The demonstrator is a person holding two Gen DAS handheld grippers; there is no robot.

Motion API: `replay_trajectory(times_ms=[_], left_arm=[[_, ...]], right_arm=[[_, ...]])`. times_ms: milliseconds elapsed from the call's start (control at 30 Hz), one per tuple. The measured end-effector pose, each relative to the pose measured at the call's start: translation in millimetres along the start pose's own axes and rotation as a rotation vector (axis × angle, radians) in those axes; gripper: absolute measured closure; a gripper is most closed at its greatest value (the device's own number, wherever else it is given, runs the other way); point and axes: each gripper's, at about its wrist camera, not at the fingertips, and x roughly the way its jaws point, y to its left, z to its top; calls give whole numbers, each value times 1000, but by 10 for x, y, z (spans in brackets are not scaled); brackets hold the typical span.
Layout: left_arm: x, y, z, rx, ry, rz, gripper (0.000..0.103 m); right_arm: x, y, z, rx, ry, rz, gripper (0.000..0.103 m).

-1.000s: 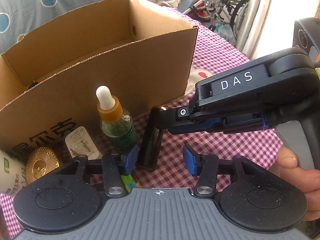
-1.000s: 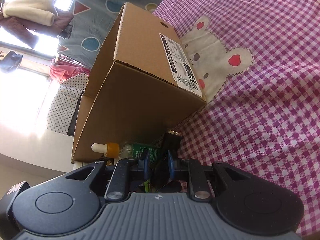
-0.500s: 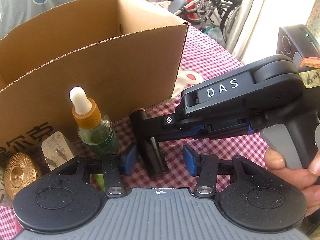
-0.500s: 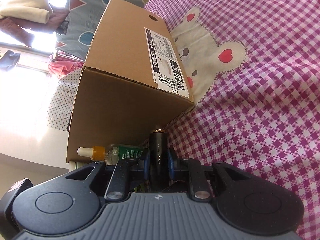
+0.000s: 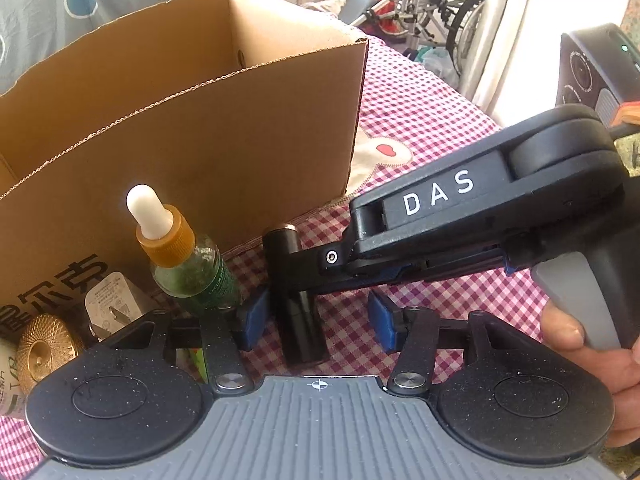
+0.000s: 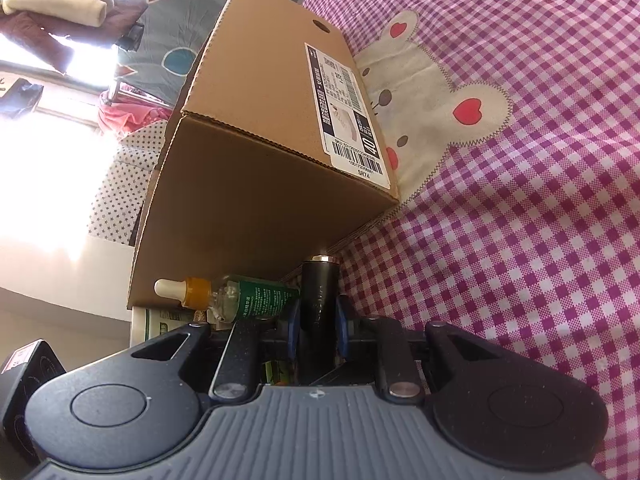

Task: Organize rigid objects
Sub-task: 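Lower the left tool onto the black cylinder and close on it, then carry the black cylinder into the box and open the left tool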

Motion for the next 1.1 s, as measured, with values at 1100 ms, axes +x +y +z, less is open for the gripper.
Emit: replay_trajectory(times_ms=[1100], left_arm=[[-1320, 542, 611, -58, -273, 102, 54]], right_arm=[[-345, 1919, 410, -397, -109, 113, 81]])
